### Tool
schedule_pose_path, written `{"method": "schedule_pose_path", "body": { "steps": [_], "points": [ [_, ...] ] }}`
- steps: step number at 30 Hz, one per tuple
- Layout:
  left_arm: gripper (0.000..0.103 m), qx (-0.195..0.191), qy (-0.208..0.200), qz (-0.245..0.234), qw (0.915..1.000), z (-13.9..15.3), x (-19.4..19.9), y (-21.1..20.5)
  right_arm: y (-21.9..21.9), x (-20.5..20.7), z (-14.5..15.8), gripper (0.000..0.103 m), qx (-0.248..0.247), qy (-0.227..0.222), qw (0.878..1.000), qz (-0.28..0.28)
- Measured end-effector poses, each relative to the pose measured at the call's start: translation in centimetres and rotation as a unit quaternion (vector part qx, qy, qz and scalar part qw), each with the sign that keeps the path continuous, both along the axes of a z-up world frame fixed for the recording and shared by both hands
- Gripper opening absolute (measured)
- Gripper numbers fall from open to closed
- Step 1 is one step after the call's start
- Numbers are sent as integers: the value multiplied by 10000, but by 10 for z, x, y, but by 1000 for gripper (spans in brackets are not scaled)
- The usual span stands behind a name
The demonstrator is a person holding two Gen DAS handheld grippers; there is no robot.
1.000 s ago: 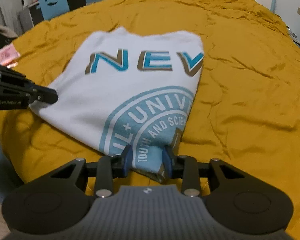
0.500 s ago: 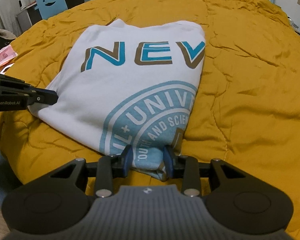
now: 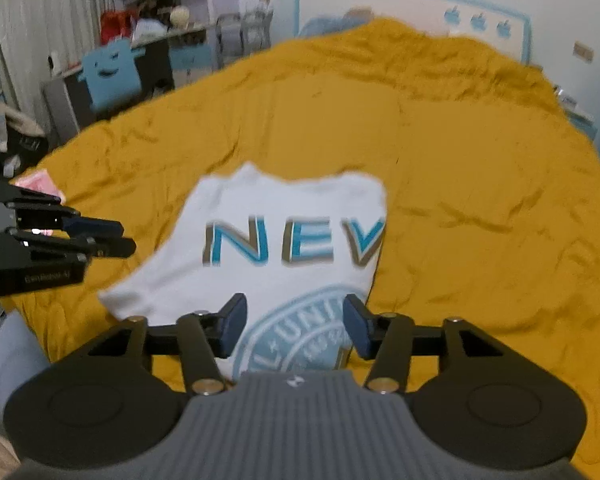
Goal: Fold small clothes
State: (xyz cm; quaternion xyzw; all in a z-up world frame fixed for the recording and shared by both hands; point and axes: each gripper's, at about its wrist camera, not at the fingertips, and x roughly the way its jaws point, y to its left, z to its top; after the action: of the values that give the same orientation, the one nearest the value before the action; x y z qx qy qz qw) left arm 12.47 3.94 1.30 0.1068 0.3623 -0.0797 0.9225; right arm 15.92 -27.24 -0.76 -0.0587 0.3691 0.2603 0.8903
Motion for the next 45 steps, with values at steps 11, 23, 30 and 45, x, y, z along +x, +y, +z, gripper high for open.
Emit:
{"method": "schedule_pose_path", "body": {
  "steps": [11,23,30,45],
  "points": [
    [94,-123,-1041,230,9942,43,-44,-22,-4,-57,37,74,252,-758,9958,-442],
    [101,-66,-835,722,9939,11,-71,-35,-6,-101,5,77,118,-429,9962,-746],
    [101,-359,-197,911,9950,-17,-68,-25,-4,-101,-20,77,56,-109,9963,-852],
    [101,-287,-183,898,9954,-18,-72,-28,-4,-101,-25,77,19,-65,9966,-815]
  ]
}}
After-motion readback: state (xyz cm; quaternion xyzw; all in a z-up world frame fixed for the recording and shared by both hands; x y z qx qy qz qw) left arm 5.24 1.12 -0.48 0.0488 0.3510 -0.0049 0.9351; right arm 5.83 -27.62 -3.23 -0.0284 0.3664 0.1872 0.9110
